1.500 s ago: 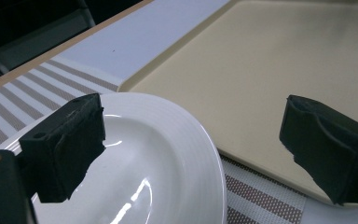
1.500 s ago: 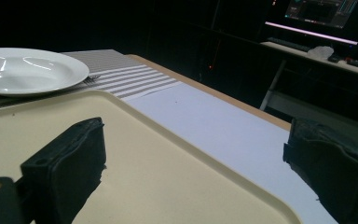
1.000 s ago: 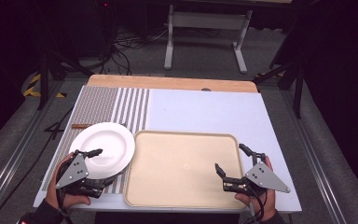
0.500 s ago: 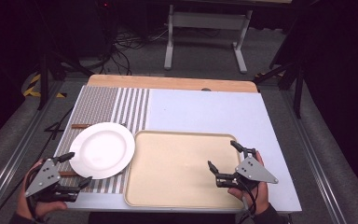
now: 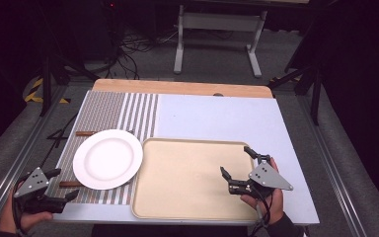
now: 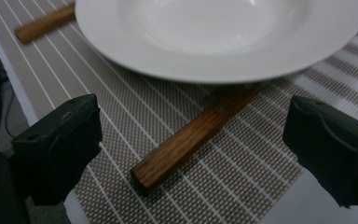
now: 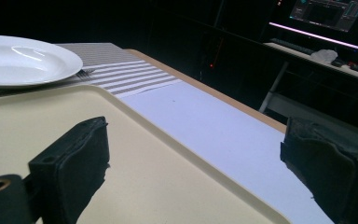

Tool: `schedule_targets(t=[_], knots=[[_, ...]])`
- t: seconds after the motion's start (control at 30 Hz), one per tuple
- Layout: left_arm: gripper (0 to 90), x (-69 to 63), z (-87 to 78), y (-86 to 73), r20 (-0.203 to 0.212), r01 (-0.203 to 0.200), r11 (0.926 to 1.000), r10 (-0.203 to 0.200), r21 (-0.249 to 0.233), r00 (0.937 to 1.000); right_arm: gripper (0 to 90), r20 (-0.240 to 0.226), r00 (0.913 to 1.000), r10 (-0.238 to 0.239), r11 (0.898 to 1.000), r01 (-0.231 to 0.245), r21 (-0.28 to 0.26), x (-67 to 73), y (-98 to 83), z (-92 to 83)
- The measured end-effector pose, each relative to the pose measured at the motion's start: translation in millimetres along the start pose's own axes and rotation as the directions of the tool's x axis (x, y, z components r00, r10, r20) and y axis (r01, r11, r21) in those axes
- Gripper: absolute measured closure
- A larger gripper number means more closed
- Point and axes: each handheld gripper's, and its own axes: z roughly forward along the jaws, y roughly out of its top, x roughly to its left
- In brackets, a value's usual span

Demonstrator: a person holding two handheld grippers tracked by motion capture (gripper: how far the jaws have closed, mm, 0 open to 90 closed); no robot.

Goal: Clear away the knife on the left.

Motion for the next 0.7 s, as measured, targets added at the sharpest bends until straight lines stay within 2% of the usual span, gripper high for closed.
schedule_targets(t=[0.03,0.13,0.17,0.2,0.33,0.37,0.4,0.47,0.53,0.6,0.7], knots=[[6.8,1.3,2.3,1.7,0.015,0.009,0.9997,-0.009,0.025,0.9998,8.4,0.001,1.0,0.009,1.0,-0.009,0.005,-1.3,-1.1,0.0],[8.3,-1.0,5.7,5.3,0.032,-0.025,0.998,0.023,0.059,0.9992,8.5,0.004,1.0,0.007,1.0,-0.007,0.008,-1.5,-1.9,0.4],[10.0,-1.0,5.7,5.3,0.032,-0.025,0.998,0.023,0.059,0.9992,8.4,0.005,1.0,0.006,1.0,-0.006,0.01,-1.3,-1.8,0.4],[11.0,-3.2,8.8,6.8,0.041,-0.044,0.9952,0.041,0.088,0.9983,8.4,0.009,0.9999,0.008,1.0,-0.008,0.008,-1.0,-1.8,0.3],[17.8,-5.0,12.9,11.1,0.097,-0.044,0.9942,0.035,0.098,0.9947,8.4,0.015,0.9996,0.022,1.0,-0.022,0.006,-2.4,-2.4,0.6],[20.1,-5.0,12.9,11.1,0.097,-0.044,0.9942,0.035,0.098,0.9947,8.4,0.018,0.9996,0.024,1.0,-0.024,0.007,-2.9,-3.0,1.2],[22.9,-6.2,14.6,13.4,0.125,-0.053,0.9935,0.04,0.101,0.9913,8.4,0.018,0.9994,0.029,1.0,-0.029,0.01,-3.2,-3.5,1.7],[25.7,-6.7,15.3,15.7,0.124,-0.063,0.9922,0.05,0.107,0.9911,8.4,0.016,0.9994,0.03,0.999,-0.03,0.017,-3.6,-4.2,2.5],[30.5,-7.7,14.5,16.1,0.139,-0.071,0.9919,0.056,0.105,0.9887,8.5,0.015,0.9995,0.027,0.999,-0.027,0.02,-3.2,-4.8,3.1],[37.4,-9.6,13.2,15.7,0.16,-0.083,0.9915,0.067,0.099,0.9848,8.4,0.005,0.9996,0.028,0.999,-0.028,0.021,-2.8,-4.9,3.1],[47.6,-14.3,11.3,16.3,0.185,-0.111,0.9889,0.091,0.099,0.9784,8.4,-0.04,0.9976,0.057,0.998,-0.056,0.011,-4.6,-5.9,3.2]])
